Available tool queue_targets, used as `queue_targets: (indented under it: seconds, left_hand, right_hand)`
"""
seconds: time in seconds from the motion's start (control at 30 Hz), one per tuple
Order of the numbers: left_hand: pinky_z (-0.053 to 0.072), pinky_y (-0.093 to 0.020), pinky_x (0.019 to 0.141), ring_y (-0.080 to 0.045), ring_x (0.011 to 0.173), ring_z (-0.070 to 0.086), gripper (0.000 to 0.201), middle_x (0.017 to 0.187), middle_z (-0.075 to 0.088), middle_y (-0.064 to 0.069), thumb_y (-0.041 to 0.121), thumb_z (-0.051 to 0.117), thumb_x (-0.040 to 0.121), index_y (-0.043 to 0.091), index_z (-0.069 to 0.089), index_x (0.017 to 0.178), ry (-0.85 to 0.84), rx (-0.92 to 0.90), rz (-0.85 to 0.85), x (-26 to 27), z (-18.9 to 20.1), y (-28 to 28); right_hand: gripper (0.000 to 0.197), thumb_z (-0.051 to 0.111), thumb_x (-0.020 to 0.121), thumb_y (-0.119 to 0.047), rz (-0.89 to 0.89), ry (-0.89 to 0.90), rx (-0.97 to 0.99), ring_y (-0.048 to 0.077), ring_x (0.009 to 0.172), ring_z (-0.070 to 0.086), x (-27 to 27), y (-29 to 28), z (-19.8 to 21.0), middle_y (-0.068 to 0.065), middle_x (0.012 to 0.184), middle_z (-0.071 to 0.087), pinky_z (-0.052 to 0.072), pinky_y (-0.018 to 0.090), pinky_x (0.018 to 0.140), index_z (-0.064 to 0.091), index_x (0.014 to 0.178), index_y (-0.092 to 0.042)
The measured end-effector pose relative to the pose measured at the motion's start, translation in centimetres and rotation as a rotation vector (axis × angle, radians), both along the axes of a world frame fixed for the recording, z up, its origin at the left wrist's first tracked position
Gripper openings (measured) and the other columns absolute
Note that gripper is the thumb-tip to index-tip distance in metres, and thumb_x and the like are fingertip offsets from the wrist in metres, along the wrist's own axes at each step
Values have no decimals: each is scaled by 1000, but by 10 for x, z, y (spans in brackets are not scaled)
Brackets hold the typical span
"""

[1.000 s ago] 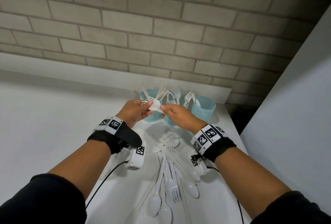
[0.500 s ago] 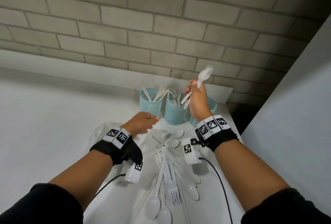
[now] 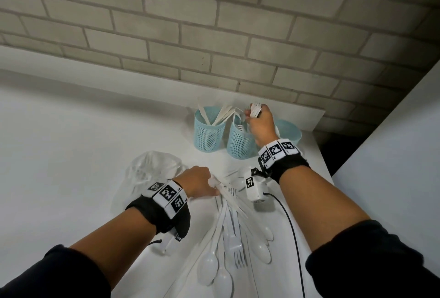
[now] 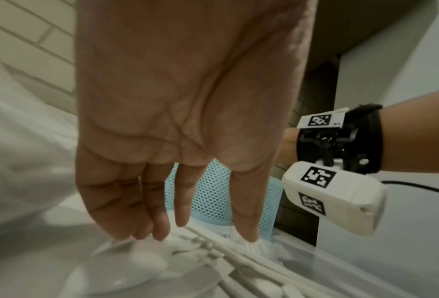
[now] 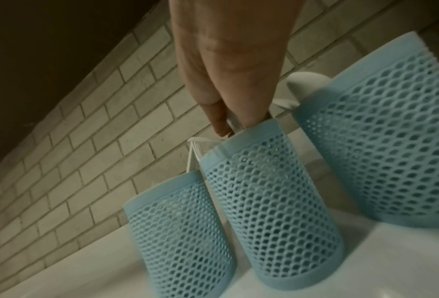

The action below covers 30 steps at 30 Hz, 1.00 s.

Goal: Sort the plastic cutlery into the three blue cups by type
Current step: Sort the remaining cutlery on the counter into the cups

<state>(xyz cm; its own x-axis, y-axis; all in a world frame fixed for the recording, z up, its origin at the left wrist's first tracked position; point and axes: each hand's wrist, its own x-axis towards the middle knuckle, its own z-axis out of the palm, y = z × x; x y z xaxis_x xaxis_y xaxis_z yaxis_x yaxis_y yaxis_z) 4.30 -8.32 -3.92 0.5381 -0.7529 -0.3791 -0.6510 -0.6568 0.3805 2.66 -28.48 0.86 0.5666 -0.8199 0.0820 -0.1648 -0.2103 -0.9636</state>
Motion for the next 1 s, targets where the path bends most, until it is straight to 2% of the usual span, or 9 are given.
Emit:
queue_targets:
  seconds: [0.13, 0.2, 0.33, 0.4, 0.47, 0.6, 0.67, 0.8, 1.0]
  left_hand:
    - [27, -42, 110, -34, 131, 32, 73, 140, 37, -16, 54, 57, 83, 12, 35, 139, -124, 107, -21, -4, -1, 4]
    - [29, -42, 108, -35, 131, 31, 75, 139, 35, -16, 53, 59, 82, 12, 34, 139, -177, 112, -37, -7, -2, 5]
    - [32, -42, 105, -35, 129, 35, 79, 138, 37, -15, 51, 64, 79, 11, 32, 139, -222, 127, -64, -10, -7, 8]
    - [33, -41, 105, -34, 129, 38, 79, 138, 37, -13, 50, 65, 79, 12, 31, 140, -242, 141, -69, -12, -8, 11]
    - [35, -39, 104, -33, 128, 40, 78, 139, 37, -12, 48, 64, 80, 13, 30, 141, -260, 146, -72, -13, -9, 14]
    - [37, -39, 103, -33, 127, 42, 73, 138, 39, -10, 42, 64, 82, 14, 31, 140, -289, 112, -59, -16, -12, 16]
    - [39, -38, 102, -31, 125, 45, 68, 136, 42, -9, 41, 62, 84, 14, 33, 139, -291, 90, -51, -17, -12, 16]
    - [42, -36, 101, -28, 120, 49, 56, 133, 45, -11, 32, 59, 86, 9, 40, 133, -163, 43, -21, -20, -15, 14]
    - [46, -33, 95, -26, 113, 54, 43, 124, 54, -11, 28, 57, 85, 4, 52, 120, -109, -21, 25, -28, -19, 12]
  right_hand:
    - [54, 57, 81, 12, 74, -2, 3, 19, 110, 55, -12, 0, 21, 3, 117, 55, 50, 21, 80, 46, 128, -12]
    - [50, 58, 81, 10, 72, -56, -181, 13, 116, 49, -23, 7, 35, 1, 125, 53, 41, 16, 85, 49, 124, -13]
    - [26, 60, 83, 3, 271, -71, -302, 11, 92, 60, -45, 22, 48, -4, 97, 64, 47, 21, 80, 60, 93, -21]
    - [17, 61, 85, 0, 458, 75, -263, 9, 74, 64, -57, 26, 49, -1, 85, 67, 51, 19, 66, 63, 86, -17]
    - [7, 60, 87, -5, 587, 326, -256, 8, 72, 64, -68, 30, 47, 0, 86, 68, 50, 17, 62, 64, 89, -10]
    - [27, 62, 88, -13, 680, 981, -320, 14, 87, 64, -88, 29, 23, 0, 102, 66, 51, 26, 78, 61, 114, -12]
    - [40, 68, 83, -13, 637, 1145, -427, 15, 92, 61, -95, 27, 6, 2, 114, 61, 47, 27, 81, 58, 121, -14]
    - [44, 75, 75, -10, 595, 1100, -494, 23, 115, 53, -107, 28, -31, 4, 129, 54, 43, 32, 96, 60, 116, -13]
    - [17, 72, 78, -22, 522, 994, -635, 19, 94, 57, -116, 39, -48, 6, 102, 65, 45, 28, 81, 69, 90, -10]
